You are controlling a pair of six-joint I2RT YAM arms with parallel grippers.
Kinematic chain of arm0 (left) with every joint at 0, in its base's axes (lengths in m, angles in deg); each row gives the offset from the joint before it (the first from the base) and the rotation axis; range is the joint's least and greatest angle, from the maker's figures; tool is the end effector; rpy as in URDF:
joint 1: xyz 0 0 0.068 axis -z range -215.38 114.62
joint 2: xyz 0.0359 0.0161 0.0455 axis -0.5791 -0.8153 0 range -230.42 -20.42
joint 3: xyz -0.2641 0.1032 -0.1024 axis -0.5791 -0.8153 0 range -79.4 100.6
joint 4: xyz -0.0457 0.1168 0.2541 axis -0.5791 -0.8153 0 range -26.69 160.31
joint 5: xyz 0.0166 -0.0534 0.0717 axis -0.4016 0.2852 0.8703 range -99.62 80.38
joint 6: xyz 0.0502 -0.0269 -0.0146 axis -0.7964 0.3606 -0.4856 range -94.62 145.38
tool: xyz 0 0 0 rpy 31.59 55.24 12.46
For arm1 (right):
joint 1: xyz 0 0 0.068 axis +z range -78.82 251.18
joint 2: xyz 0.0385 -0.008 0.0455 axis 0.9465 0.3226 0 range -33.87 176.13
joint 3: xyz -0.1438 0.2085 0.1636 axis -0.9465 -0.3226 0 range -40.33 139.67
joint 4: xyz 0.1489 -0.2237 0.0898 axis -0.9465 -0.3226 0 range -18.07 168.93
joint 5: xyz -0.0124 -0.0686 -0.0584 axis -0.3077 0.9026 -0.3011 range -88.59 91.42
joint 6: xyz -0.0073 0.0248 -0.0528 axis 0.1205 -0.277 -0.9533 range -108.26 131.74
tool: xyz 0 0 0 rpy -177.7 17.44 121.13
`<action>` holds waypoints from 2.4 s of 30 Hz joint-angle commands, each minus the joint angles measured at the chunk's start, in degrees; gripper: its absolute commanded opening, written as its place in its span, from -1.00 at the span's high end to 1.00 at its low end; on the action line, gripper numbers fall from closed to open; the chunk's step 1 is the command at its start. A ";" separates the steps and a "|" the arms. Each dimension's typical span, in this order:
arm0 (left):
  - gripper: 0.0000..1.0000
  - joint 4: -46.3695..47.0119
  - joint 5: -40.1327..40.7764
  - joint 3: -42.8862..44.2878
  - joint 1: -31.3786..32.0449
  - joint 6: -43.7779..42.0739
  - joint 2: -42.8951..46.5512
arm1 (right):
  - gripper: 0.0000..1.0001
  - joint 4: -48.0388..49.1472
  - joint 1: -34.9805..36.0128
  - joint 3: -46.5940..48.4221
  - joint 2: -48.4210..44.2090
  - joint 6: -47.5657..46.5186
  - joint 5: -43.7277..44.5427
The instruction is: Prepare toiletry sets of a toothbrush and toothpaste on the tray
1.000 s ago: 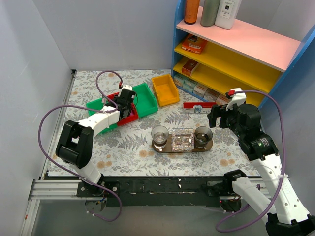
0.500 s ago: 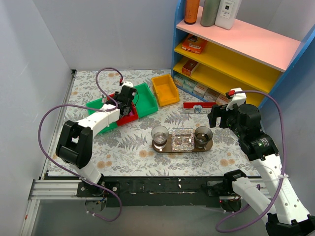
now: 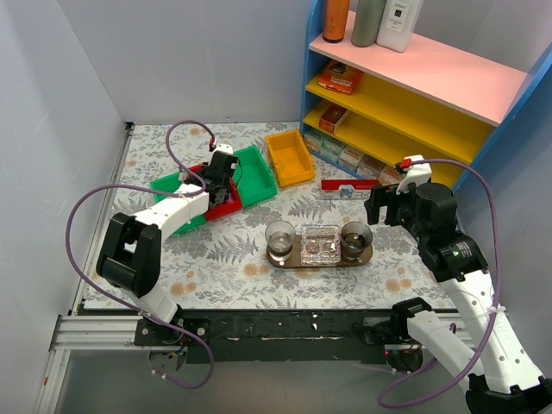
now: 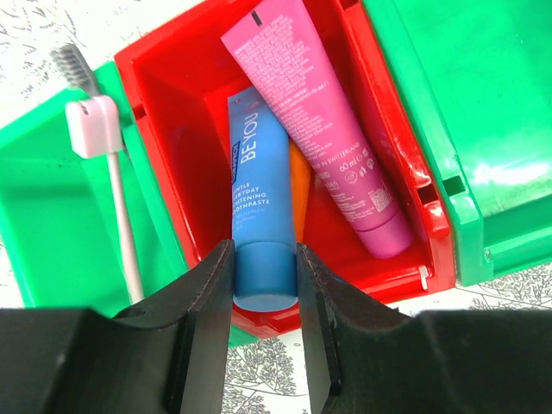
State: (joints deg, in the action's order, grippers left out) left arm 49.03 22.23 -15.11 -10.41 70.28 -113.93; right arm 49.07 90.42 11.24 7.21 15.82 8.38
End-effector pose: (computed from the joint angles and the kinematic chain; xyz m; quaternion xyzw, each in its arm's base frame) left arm 0.3461 -0.1365 0.2429 -0.2479 0.8754 0.0257 0.4143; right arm 0.1540 0.0482 0.3756 -0.0726 0.8120 0.0680 0.5751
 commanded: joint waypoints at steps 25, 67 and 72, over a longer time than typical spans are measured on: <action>0.46 -2.45 -3.12 -2.24 0.25 4.67 1.32 | -0.85 1.30 0.00 -0.24 -0.74 -0.65 0.60; 0.70 -1.40 -0.57 -1.89 -0.19 3.70 -0.62 | -0.84 1.13 0.00 -0.77 -1.53 -0.03 0.51; 1.00 -0.52 0.92 -3.46 -0.19 2.04 2.89 | -0.84 0.86 0.00 0.37 -0.92 0.05 0.51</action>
State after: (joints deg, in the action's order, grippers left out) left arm 46.35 19.96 -17.25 -10.46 74.09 -116.34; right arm 48.85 90.42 10.43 6.30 15.88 8.64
